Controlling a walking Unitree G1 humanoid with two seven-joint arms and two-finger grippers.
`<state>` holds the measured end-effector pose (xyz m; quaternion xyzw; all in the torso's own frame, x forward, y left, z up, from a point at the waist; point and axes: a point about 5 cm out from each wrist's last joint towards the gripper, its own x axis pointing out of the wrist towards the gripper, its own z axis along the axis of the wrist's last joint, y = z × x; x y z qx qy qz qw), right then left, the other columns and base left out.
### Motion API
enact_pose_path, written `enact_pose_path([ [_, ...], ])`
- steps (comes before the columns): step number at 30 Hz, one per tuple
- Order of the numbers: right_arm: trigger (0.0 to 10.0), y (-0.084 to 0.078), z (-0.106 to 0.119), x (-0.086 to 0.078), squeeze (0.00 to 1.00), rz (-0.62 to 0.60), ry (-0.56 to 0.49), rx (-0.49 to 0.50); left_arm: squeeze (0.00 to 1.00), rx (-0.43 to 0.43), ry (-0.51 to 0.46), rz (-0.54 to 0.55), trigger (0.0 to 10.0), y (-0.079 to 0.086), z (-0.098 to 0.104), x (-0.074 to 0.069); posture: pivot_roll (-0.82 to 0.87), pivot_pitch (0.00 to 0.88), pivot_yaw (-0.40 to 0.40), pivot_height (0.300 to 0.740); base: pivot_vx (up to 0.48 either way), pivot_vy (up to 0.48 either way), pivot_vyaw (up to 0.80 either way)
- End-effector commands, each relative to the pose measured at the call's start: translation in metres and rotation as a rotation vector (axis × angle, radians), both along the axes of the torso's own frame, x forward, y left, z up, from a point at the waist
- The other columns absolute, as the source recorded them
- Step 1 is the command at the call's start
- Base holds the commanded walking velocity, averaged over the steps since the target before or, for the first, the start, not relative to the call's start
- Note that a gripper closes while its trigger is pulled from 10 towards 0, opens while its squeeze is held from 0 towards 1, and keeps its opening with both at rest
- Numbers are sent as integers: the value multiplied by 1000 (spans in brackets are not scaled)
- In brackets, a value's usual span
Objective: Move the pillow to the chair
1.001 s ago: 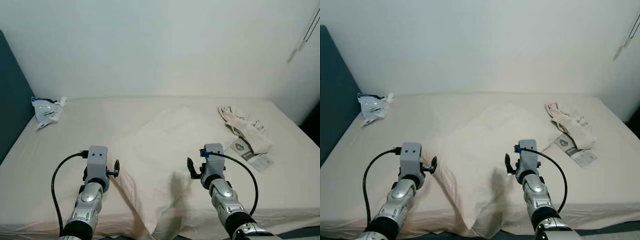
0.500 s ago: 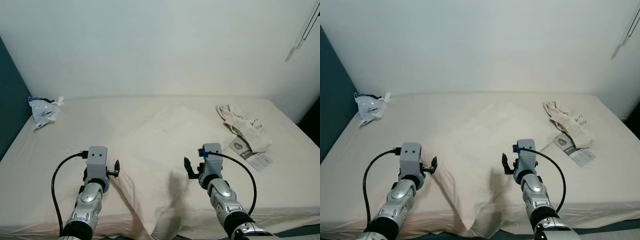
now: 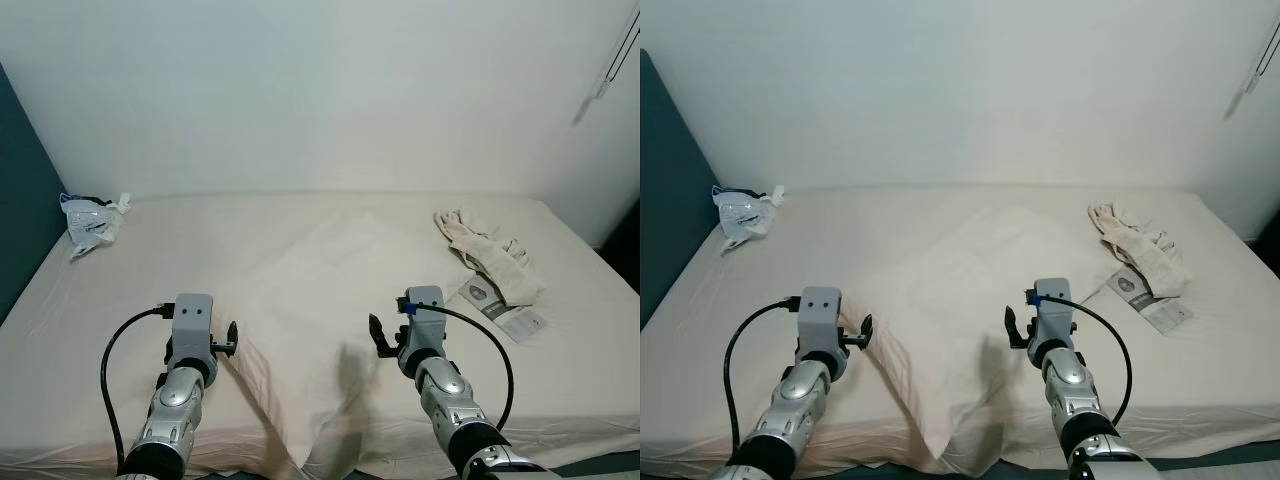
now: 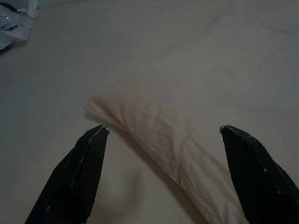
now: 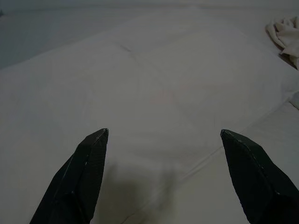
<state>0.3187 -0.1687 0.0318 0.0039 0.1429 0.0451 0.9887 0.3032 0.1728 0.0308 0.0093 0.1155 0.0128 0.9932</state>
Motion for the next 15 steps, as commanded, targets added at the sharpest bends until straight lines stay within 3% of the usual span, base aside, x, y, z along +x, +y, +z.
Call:
enact_pose_path([
  [1,10000,0,3,2,0,6,-15,-3,0,8,5,8,10000,3,-1,-1,-36,45,-42,680,0,0,0],
  [10,10000,-3,3,0,0,-3,-28,0,0,6,5,-2,10000,0,-1,-1,-39,42,-42,641,0,0,0],
  [15,10000,-2,3,0,0,1,-23,-6,0,7,6,-20,10000,-1,-1,0,-39,43,-41,641,0,0,0],
])
